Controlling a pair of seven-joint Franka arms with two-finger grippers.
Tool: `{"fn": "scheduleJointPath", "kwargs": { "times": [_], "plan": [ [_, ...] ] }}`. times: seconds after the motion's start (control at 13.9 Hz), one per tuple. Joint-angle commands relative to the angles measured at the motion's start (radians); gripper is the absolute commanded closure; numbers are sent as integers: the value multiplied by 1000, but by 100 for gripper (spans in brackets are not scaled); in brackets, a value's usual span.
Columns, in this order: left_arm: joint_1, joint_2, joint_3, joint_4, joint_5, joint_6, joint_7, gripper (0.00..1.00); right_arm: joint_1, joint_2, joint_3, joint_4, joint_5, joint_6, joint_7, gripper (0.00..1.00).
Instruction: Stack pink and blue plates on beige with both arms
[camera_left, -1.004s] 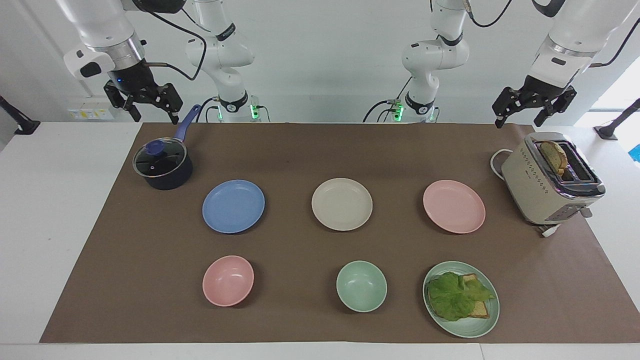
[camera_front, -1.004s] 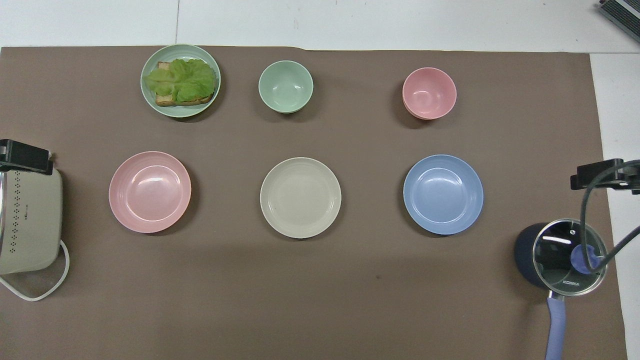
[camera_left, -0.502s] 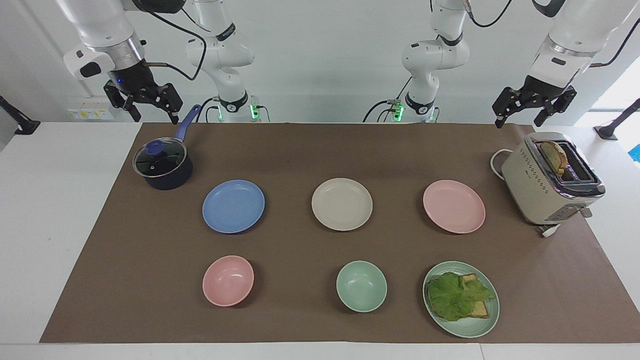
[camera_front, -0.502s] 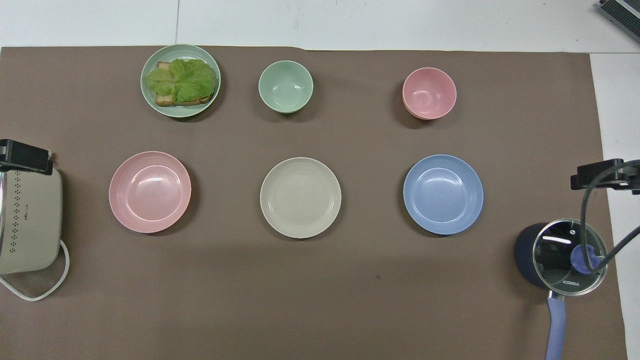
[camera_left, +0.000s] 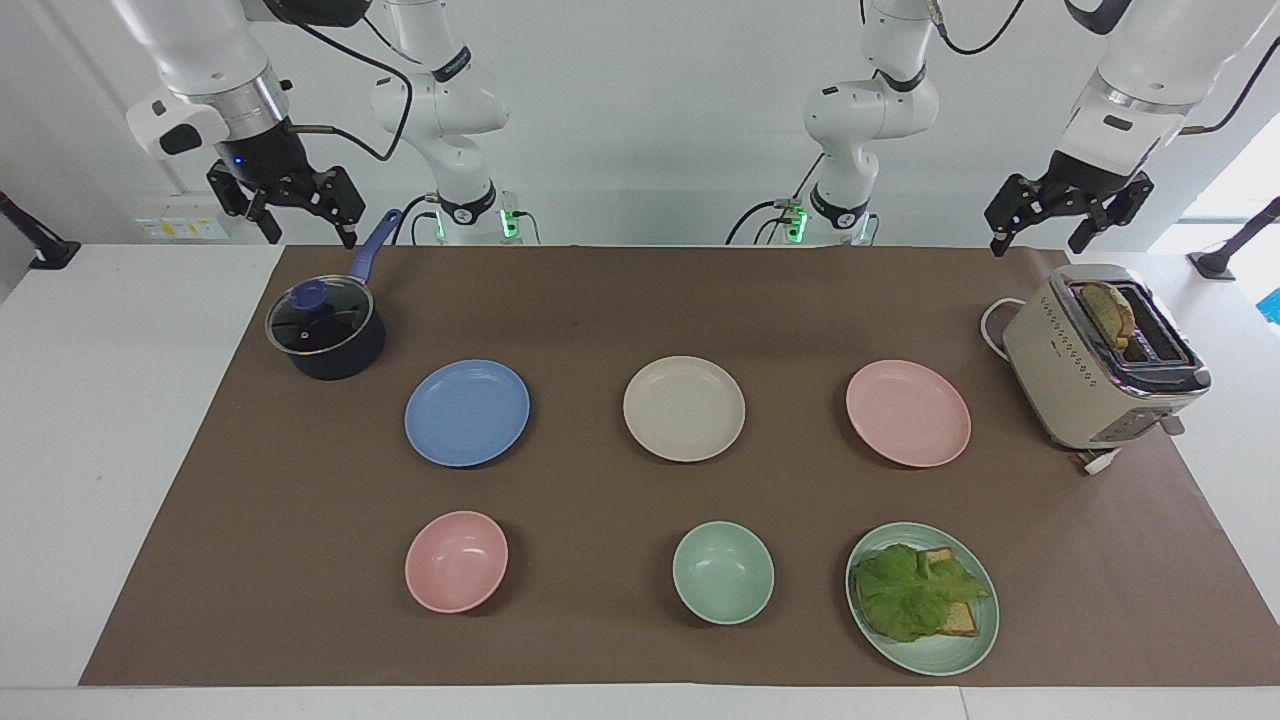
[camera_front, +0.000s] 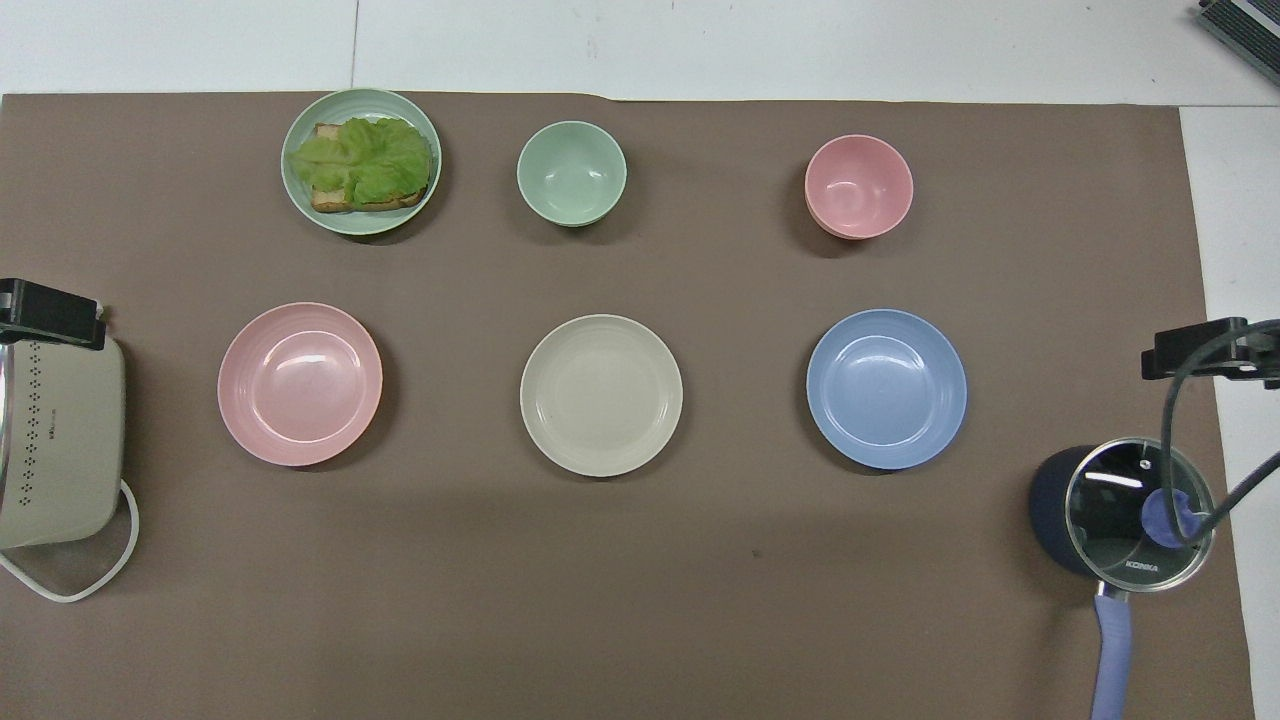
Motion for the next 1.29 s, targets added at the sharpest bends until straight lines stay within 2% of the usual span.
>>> {"fn": "scheduleJointPath", "kwargs": {
  "times": [0.0, 0.65, 1.22],
  "plan": [
    [6, -15, 5, -18, -13, -4, 13, 0, -6, -10, 2, -7, 1, -9, 7, 0],
    [24, -27, 9, -92, -41, 28, 1, 0, -8, -10, 2, -7, 1, -9, 7, 0],
    [71, -15, 9, -323, -57, 278, 18, 0, -8, -10, 2, -12, 1, -9, 7, 0]
  ]
}}
